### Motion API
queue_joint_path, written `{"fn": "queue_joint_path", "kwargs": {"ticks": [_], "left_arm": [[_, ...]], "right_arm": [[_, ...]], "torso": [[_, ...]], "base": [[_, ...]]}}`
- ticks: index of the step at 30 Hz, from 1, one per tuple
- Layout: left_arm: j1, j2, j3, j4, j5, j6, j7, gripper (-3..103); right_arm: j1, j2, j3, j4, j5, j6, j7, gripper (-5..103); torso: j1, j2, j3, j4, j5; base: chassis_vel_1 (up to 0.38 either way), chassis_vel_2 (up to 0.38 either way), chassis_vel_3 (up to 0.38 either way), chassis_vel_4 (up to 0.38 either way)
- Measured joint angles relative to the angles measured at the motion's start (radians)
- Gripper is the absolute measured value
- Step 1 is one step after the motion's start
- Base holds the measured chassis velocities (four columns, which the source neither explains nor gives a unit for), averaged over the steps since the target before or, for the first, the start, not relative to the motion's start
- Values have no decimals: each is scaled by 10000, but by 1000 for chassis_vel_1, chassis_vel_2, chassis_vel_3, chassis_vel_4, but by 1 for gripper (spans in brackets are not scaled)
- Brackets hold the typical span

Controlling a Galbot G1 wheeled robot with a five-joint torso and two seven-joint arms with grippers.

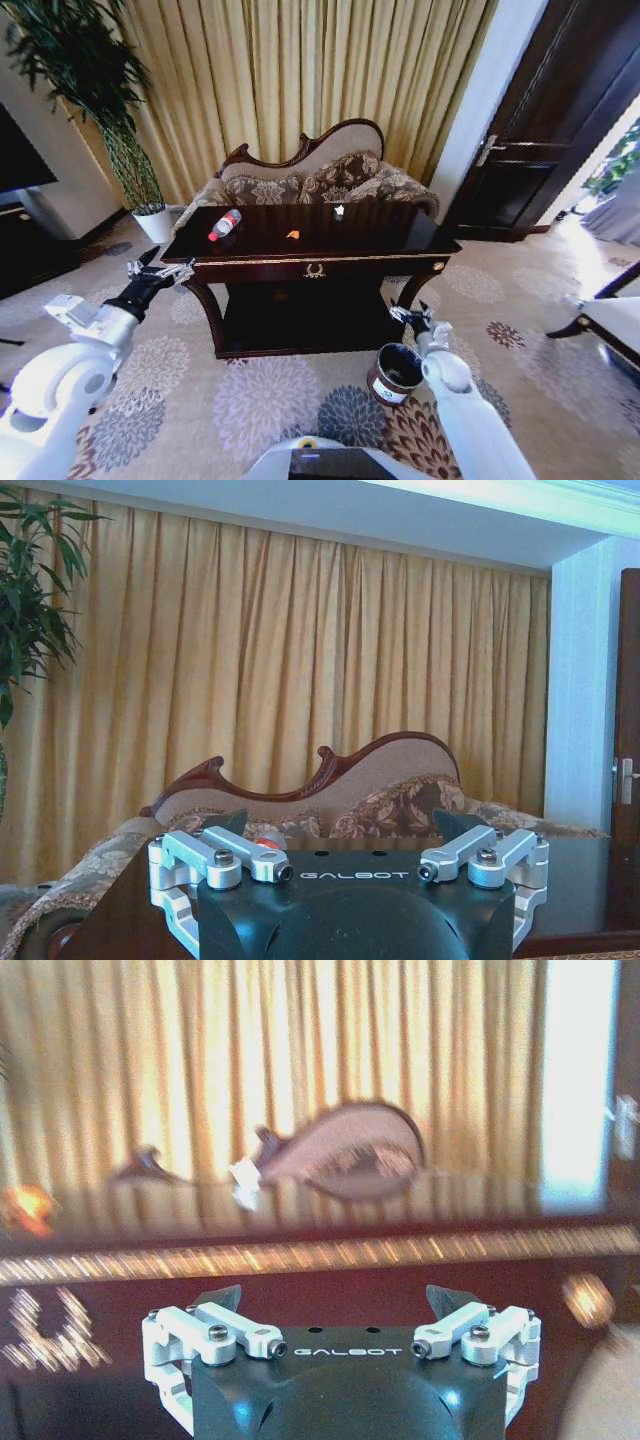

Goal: Move to the front of the table and place the trash on the table into the trash bin.

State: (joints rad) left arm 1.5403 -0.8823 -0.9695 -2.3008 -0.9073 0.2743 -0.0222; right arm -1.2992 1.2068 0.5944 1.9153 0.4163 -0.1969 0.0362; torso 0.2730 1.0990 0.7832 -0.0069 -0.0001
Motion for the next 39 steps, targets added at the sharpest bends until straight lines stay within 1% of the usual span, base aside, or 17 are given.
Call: {"fn": "queue_joint_path", "kwargs": {"ticks": [2,6,8,10,14,18,20,25,32,39], "left_arm": [[-5,-1,-32,-28,-14,-2,10,100],[-21,6,-84,-38,-41,-23,20,100],[-97,13,-112,-33,-60,-33,21,100],[-189,-11,-112,-24,-71,-14,8,100],[-255,-89,-95,0,-69,34,-36,100],[-235,-131,-113,-6,-60,103,-64,100],[-188,-135,-201,-25,-47,270,-169,100],[-123,-72,-407,-26,-82,437,-258,100],[11,-81,-502,-75,-89,501,-266,100],[-10,-80,-471,-157,-75,502,-272,100]], "right_arm": [[179,-137,-155,525,195,-183,192,100],[332,-297,-307,870,402,-299,300,100],[412,-507,-435,1179,694,-402,415,100],[400,-686,-451,1443,912,-590,436,100],[349,-843,-452,1659,1040,-730,393,100],[305,-860,-468,1814,1090,-843,345,100],[276,-847,-524,1972,1147,-883,334,100],[275,-806,-587,2040,1186,-886,328,100],[272,-811,-583,2054,1167,-855,180,100],[277,-821,-580,2015,1130,-776,120,100]], "torso": [[0,0,0,1,0],[0,0,0,1,2],[0,-1,0,0,3],[0,0,0,-2,1],[0,-1,0,-2,2],[0,0,0,-2,1],[1,-1,0,-1,2],[0,-1,0,0,2],[-1,0,-1,-2,1],[1,-2,1,-1,2]], "base": [[0,0,0,0],[0,0,0,0],[0,0,0,0],[0,0,0,0],[0,0,0,0],[0,0,0,0],[0,0,0,0],[0,0,0,0],[-42,51,51,-44],[-144,135,150,-135]]}}
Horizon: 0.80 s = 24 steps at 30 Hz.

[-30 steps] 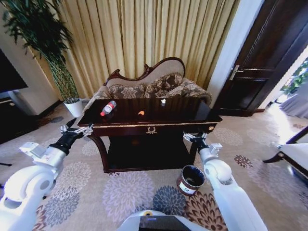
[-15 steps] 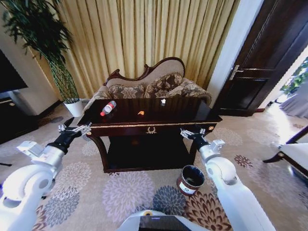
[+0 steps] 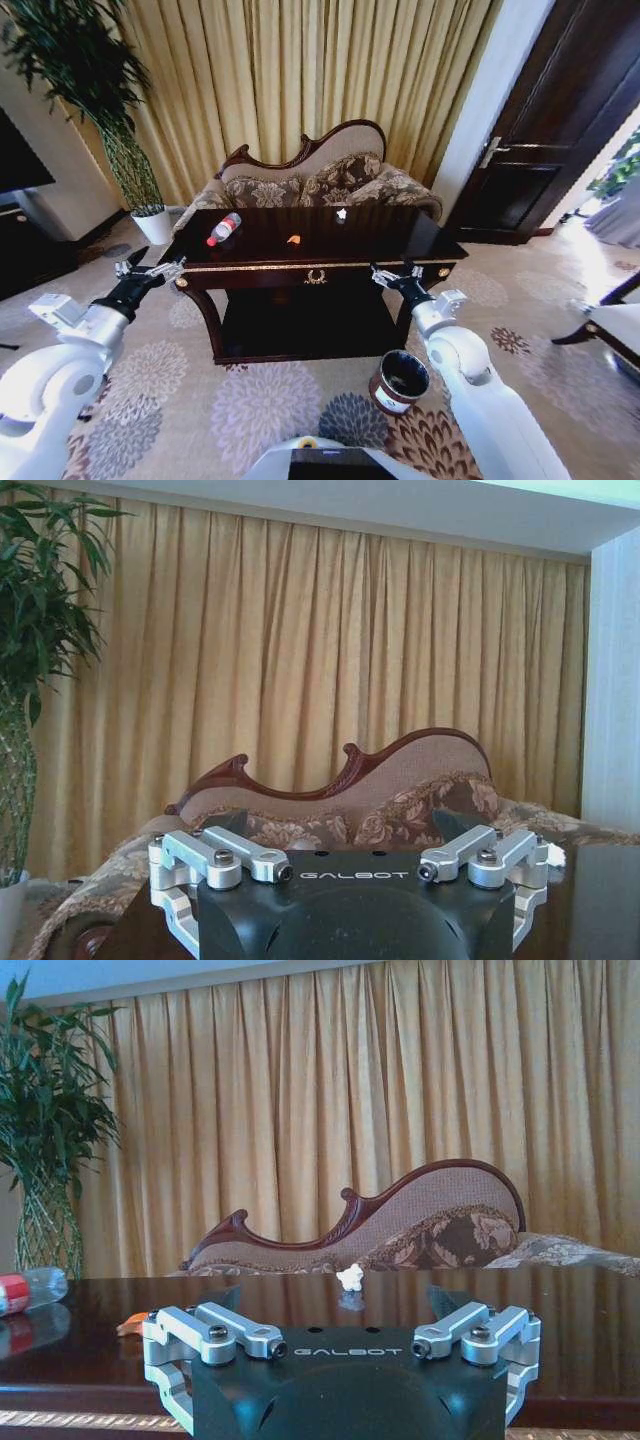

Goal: Move to the front of the table and place the trash on the table into the trash bin.

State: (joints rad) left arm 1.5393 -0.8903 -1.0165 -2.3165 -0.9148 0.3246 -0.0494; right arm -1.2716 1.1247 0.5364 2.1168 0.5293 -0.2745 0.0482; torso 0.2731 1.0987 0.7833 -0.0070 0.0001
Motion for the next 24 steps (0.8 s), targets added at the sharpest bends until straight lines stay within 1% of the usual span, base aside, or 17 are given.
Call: {"fn": "queue_joint_path", "kwargs": {"ticks": [9,24], "left_arm": [[40,-28,47,-96,12,-32,-6,100],[121,-48,6,-205,8,-54,-28,100]], "right_arm": [[-32,16,-10,-62,-34,40,-60,100],[22,-30,-77,-65,-66,-28,-123,100]], "torso": [[4,-3,1,-1,0],[1,0,0,-1,-1]], "base": [[-148,145,155,-154],[-101,105,104,-99]]}}
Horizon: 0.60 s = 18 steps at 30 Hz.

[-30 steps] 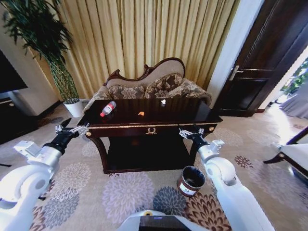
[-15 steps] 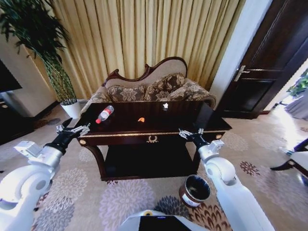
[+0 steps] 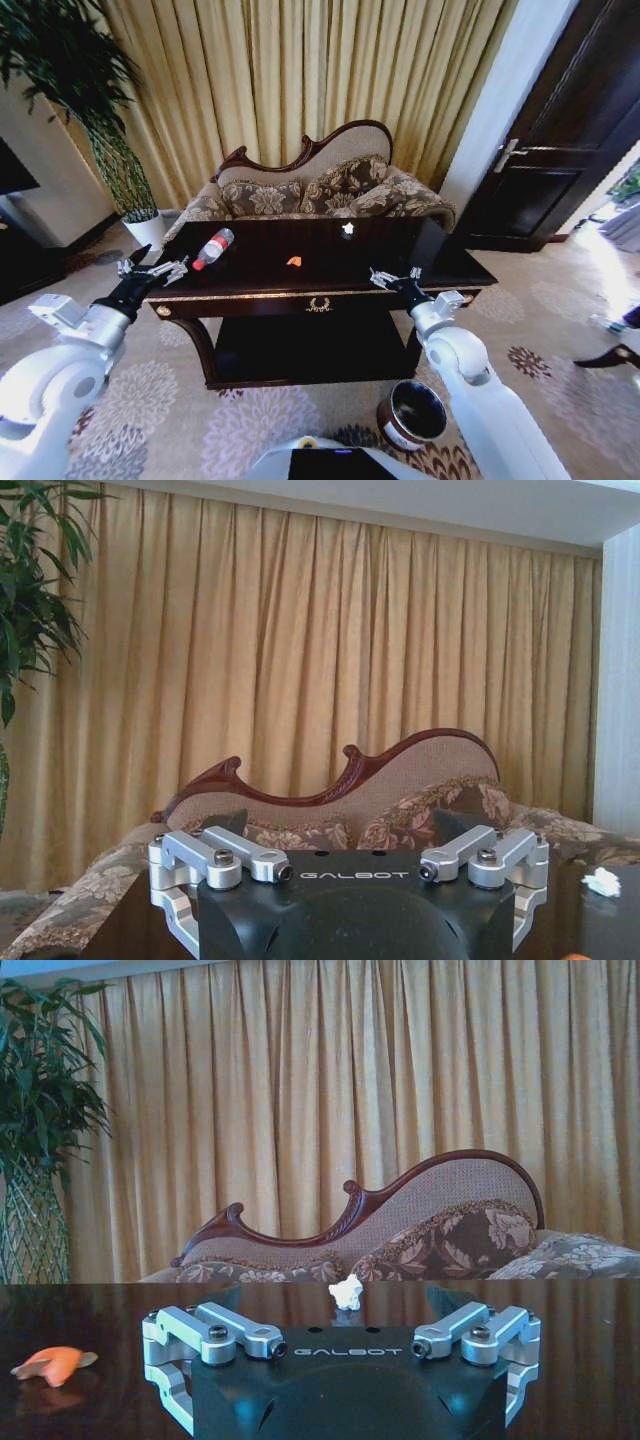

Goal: Move to the front of the table and place the trash on the table into the trash bin.

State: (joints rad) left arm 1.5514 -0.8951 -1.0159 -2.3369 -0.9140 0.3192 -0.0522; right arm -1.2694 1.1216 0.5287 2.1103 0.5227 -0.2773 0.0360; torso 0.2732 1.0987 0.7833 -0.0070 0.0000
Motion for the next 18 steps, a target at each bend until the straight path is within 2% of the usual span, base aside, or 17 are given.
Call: {"fn": "queue_joint_path", "kwargs": {"ticks": [10,16,18], "left_arm": [[122,-79,-27,-30,55,-16,-1,100],[272,-82,-204,-76,17,-19,-1,100],[322,-117,-240,-107,7,-20,-2,100]], "right_arm": [[157,-151,-278,-102,91,3,107,100],[1046,-667,-832,-498,848,-128,491,100],[1822,-986,-1295,-888,1388,-480,977,100]], "torso": [[3,-1,1,-2,0],[-5,3,-2,1,0],[-2,2,-1,0,-1]], "base": [[-56,60,53,-53],[0,0,0,0],[0,0,0,0]]}}
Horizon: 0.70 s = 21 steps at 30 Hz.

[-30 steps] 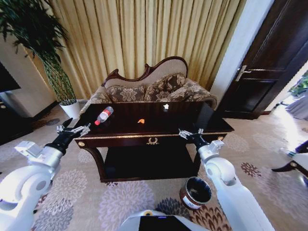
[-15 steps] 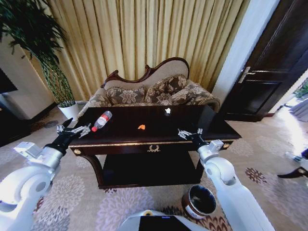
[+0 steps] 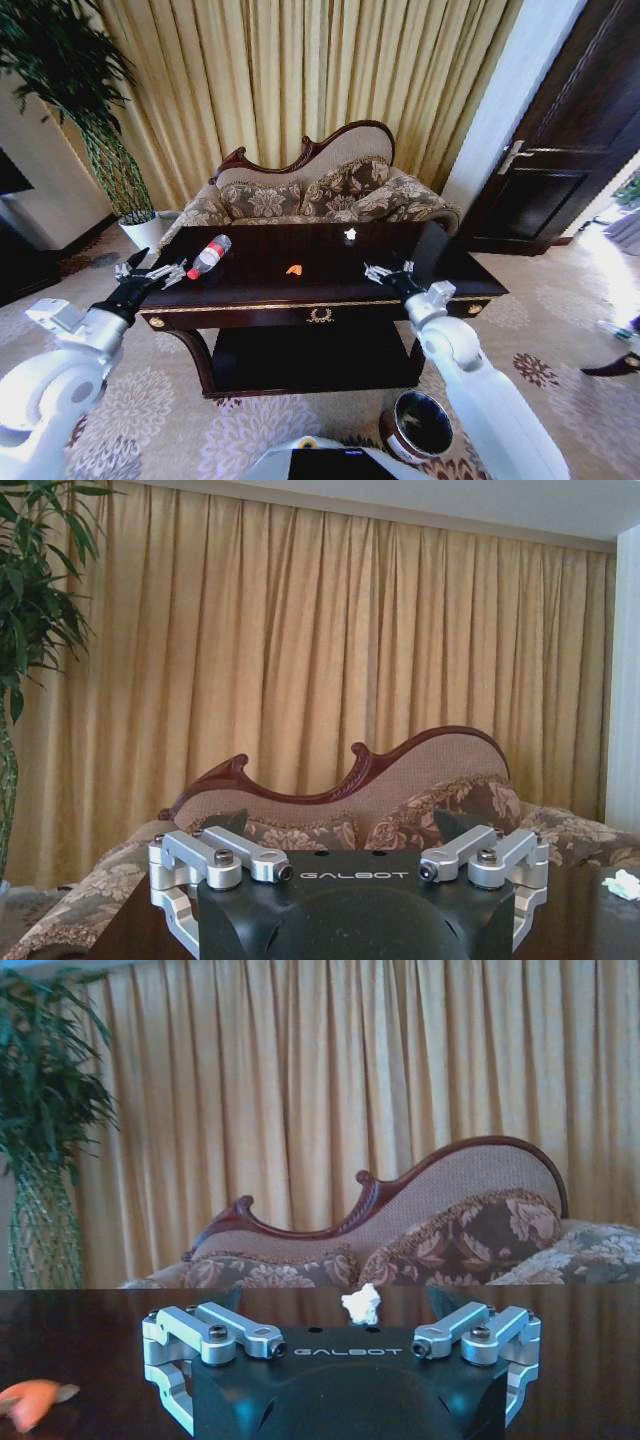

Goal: Move to the front of the table and place the trash on the table into the trash bin.

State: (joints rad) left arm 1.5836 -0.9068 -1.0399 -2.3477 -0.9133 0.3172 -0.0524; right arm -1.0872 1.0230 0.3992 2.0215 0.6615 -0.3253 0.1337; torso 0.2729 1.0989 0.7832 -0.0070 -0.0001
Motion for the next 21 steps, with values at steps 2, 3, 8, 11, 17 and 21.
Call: {"fn": "queue_joint_path", "kwargs": {"ticks": [2,3,8,11,17,21], "left_arm": [[30,-22,-26,-20,-4,0,0,100],[51,-36,-44,-35,-6,0,-2,100],[176,-208,-185,-81,-4,-8,-7,100],[228,-306,-289,-55,-2,-29,-8,100],[394,-479,-463,-63,-10,-69,23,100],[510,-642,-553,-98,-12,-80,43,100]], "right_arm": [[312,-123,-215,-180,164,-129,162,100],[510,-187,-368,-288,262,-216,260,100],[2393,-401,-1742,-1170,1226,-1387,1856,100],[3392,-233,-2379,-1819,1508,-1556,2537,100],[4582,261,-3053,-2975,1510,-1654,2905,100],[5261,823,-3411,-4002,1338,-1724,3214,100]], "torso": [[2,0,1,0,0],[2,-1,1,-1,0],[1,-1,1,0,1],[2,-1,1,3,-1],[3,-2,2,1,-1],[2,-2,2,1,0]], "base": [[0,0,0,0],[0,0,0,0],[0,0,0,0],[0,0,0,0],[0,0,0,0],[0,0,0,0]]}}
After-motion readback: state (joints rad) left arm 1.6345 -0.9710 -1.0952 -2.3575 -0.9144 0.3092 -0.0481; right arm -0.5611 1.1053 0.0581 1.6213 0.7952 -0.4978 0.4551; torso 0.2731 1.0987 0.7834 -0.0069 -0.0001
